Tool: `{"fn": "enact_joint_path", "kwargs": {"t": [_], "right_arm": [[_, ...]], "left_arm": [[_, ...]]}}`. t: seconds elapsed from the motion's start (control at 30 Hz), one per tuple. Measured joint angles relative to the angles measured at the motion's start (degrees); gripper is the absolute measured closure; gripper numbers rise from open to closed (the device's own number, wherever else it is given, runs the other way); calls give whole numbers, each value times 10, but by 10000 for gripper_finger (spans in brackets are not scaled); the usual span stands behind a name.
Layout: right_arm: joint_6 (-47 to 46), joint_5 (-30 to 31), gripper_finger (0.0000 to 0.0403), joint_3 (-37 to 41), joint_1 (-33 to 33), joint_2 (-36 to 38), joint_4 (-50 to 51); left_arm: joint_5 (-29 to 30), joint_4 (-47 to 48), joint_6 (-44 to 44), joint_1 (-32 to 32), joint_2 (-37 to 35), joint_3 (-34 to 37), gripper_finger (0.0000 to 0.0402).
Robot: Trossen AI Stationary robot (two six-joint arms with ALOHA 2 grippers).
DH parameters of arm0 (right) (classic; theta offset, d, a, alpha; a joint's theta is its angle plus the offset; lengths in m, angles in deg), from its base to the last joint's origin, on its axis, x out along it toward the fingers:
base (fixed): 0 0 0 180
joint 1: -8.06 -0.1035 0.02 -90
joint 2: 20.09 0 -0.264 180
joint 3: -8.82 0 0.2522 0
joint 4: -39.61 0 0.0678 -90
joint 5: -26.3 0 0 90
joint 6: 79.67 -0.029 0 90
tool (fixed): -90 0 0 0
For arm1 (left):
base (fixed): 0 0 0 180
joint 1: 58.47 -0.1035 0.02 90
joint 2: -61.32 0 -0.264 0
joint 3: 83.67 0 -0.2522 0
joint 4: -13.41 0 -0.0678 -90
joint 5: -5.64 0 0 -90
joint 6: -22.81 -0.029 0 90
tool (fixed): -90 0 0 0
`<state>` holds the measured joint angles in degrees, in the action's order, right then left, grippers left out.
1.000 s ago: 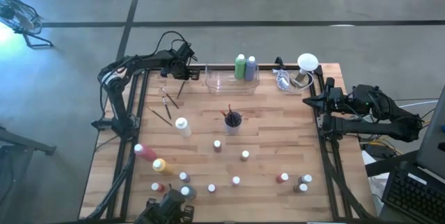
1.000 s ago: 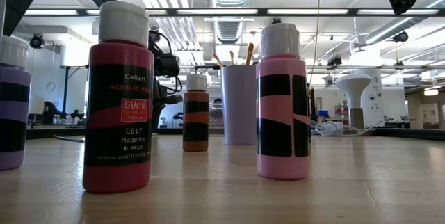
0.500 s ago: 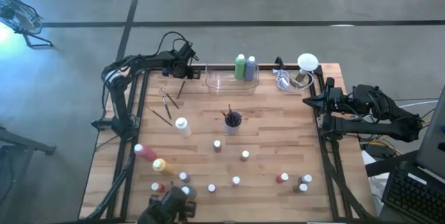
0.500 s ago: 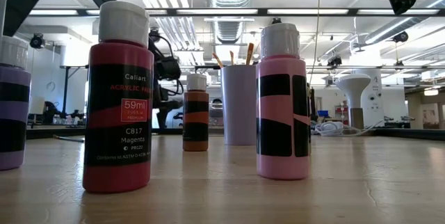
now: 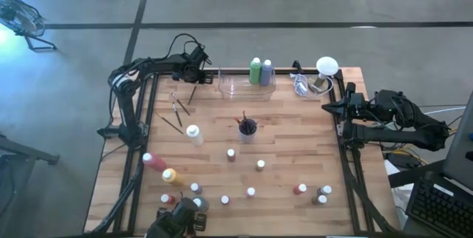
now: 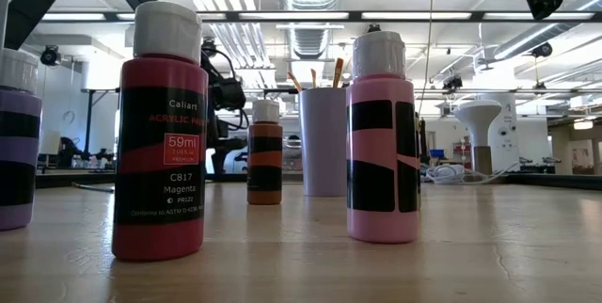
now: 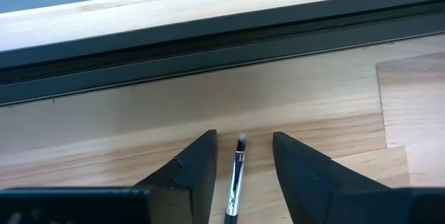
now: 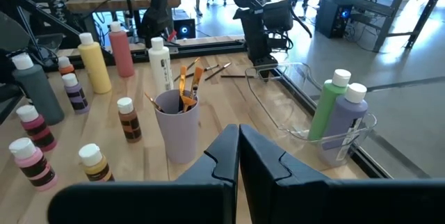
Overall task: Pick & Place Paint Supplies
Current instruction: Put the silver paint brush into the purple cup
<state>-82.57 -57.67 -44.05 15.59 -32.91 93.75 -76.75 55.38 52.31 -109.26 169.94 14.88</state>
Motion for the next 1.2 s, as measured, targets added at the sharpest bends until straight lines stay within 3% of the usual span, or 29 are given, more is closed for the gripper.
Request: {"fn": "enact_joint_path", "kwargs": {"t": [0.6, 1.2], "right_arm": [[0, 0, 394, 0, 0, 0, 0], [0, 0, 394, 0, 0, 0, 0]], "left_arm": [[2, -12, -2, -1, 2, 2, 391], [-37, -17, -17, 0, -25, 5, 400]]}}
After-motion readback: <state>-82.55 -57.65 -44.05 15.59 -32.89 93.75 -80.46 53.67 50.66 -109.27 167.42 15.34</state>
